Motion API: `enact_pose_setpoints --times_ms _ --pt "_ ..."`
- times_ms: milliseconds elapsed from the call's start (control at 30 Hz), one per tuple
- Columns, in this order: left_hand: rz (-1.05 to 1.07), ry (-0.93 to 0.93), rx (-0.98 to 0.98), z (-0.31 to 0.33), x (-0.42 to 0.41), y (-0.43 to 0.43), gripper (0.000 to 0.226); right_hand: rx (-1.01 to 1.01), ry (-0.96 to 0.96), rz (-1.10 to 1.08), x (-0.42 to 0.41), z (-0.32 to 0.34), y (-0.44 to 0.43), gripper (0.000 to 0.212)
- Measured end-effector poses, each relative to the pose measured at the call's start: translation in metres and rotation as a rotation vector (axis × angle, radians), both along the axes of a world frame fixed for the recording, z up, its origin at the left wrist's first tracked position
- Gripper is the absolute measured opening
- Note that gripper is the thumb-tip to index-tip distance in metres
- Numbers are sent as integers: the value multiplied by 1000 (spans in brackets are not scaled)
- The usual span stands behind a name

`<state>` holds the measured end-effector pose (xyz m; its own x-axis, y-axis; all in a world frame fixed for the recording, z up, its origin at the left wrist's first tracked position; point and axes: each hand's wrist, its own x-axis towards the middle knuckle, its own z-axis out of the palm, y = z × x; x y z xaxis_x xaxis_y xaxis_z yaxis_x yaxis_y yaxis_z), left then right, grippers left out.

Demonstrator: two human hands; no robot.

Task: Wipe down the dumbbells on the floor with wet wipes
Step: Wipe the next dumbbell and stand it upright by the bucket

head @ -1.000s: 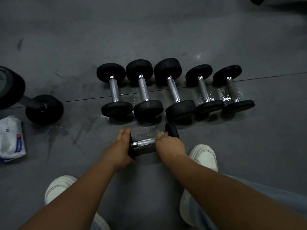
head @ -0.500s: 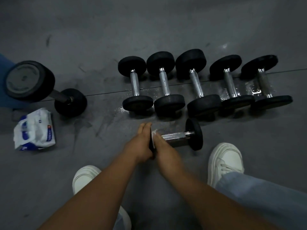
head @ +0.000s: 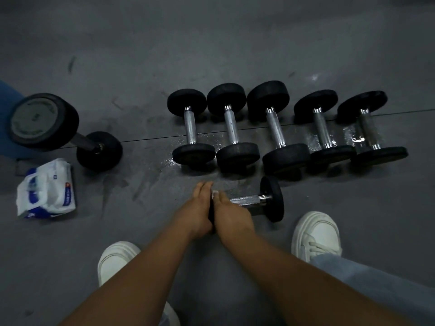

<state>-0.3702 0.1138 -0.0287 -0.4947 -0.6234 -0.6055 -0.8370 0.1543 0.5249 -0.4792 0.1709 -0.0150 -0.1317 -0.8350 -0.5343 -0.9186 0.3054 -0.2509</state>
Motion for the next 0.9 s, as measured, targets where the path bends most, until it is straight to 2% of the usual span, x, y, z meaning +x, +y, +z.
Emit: enact_pose_setpoints --times_ms 133,300,433,600,767,900 --pt "2 16 19 0 -2 -6 122 49 -76 25 4 5 32 74" --pt "0 -3 43 1 -4 -10 125 11 -51 -36 -1 -1 8 71" --pt "-13 -14 37 1 -2 -10 123 48 -86 24 3 2 38 84" --pt "-7 -25 45 2 -3 -8 125 21 -61 -31 -3 -4 4 73" --pt "-2 -33 44 4 -4 -9 122 35 -108 23 4 -1 44 86" --pt "-10 -41 45 4 -4 -9 126 26 -87 -38 -2 -5 12 80"
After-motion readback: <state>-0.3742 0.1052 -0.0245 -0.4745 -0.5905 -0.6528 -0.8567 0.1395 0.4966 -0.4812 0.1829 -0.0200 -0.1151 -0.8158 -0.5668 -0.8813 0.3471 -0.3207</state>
